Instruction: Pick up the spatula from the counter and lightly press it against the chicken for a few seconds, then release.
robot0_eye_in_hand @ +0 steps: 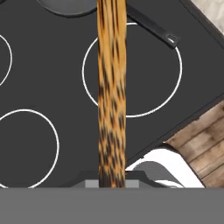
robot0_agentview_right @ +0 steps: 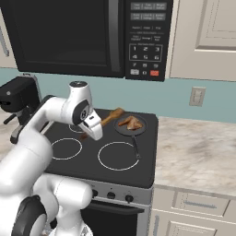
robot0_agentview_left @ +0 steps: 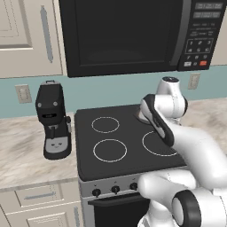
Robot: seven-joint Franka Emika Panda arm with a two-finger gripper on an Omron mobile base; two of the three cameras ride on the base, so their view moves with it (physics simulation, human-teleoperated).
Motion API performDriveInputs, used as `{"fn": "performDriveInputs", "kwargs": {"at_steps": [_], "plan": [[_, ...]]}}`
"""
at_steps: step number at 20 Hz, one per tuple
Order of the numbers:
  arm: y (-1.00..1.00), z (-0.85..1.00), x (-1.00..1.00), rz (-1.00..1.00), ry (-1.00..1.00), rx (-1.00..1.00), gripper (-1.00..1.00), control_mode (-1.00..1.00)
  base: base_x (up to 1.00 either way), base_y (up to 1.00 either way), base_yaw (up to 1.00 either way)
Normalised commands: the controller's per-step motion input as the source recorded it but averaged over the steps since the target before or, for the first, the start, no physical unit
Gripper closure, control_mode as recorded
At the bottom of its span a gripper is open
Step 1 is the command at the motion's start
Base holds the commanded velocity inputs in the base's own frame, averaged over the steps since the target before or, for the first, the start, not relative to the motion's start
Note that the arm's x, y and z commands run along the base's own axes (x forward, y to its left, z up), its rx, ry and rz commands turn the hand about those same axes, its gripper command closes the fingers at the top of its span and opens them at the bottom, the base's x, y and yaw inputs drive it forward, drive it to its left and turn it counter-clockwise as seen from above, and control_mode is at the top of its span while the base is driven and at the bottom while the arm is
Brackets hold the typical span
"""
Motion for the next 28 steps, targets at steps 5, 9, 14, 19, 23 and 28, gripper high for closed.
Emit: {"fn": "performDriveInputs", "kwargs": {"at_steps": [5, 9, 14, 19, 23, 28], "plan": [[0.0, -0.13, 0.34, -0.09, 0.05, 0.02, 1.0, -1.0, 0.0, 0.0, 0.0], [0.0, -0.12, 0.27, -0.05, 0.05, 0.04, 1.0, -1.0, 0.0, 0.0, 0.0], [0.0, -0.06, 0.2, -0.03, 0.04, 0.04, 1.0, -1.0, 0.0, 0.0, 0.0], [0.0, -0.05, 0.17, -0.02, 0.04, 0.03, 1.0, -1.0, 0.0, 0.0, 0.0], [0.01, -0.11, 0.19, -0.02, 0.05, 0.01, 1.0, -1.0, 0.0, 0.0, 0.0], [0.03, -0.21, 0.22, -0.03, 0.07, 0.01, 1.0, -1.0, 0.0, 0.0, 0.0]]}}
